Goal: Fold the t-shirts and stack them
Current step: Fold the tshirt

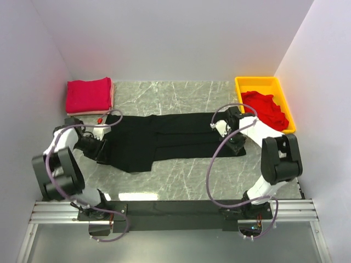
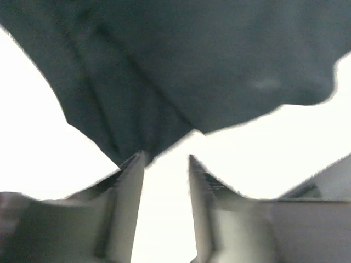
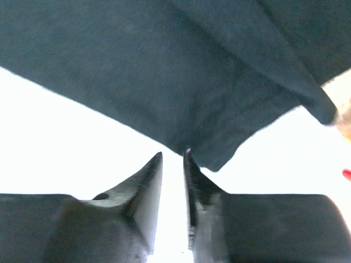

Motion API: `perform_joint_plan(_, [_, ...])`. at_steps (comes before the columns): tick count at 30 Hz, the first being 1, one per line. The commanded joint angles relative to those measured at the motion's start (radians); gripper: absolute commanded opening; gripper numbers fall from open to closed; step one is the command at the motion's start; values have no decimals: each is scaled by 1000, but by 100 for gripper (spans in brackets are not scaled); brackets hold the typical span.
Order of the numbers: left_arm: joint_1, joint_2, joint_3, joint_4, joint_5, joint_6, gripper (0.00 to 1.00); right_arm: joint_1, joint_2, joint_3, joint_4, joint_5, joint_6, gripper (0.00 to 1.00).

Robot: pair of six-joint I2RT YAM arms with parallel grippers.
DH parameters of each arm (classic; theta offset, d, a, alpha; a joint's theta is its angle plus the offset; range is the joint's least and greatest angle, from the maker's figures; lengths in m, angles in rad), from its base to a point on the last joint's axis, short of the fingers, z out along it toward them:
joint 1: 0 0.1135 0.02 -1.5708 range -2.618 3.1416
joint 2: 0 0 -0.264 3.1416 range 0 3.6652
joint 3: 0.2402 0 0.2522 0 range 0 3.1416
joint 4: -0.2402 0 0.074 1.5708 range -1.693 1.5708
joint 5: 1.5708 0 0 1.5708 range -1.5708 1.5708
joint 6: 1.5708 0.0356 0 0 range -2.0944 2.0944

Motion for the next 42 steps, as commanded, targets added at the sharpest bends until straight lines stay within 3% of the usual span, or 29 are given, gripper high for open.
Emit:
perform_joint_plan(1, [-4, -160, 79, -212, 188, 261, 46, 0, -90, 65, -65, -70, -9, 33])
perform_joint_plan(6, [-114, -297, 12, -207, 181, 390, 63, 0, -67, 179, -121, -133, 32, 37])
perform_joint_plan(7, [-137, -320, -14, -146, 146, 391, 70, 2, -64, 185, -119, -135, 46, 37])
perform_joint_plan(10, [-249, -438, -125, -18, 92, 371, 74, 0, -53, 191, -110, -125, 63, 38])
perform_joint_plan(17, [-585, -703, -387, 296, -140, 237, 79, 0, -39, 174, -82, -119, 92, 39])
perform_joint_plan(26, [-854, -711, -507, 415, -250, 132, 79, -5, -32, 165, -70, -92, 83, 39])
perform_joint_plan(29, [-912, -670, -538, 490, -321, 90, 77, -12, -27, 167, -72, -92, 82, 39])
perform_joint_plan(35, [-926, -644, -542, 585, -422, 82, 60, -21, -16, 179, -84, -93, 74, 39])
perform_joint_plan(41, [-928, -694, -481, 489, -383, 85, 36, -21, 2, 199, -93, -96, 65, 38])
perform_joint_plan(42, [-928, -703, -472, 475, -375, 85, 28, -23, 5, 200, -93, -96, 62, 38])
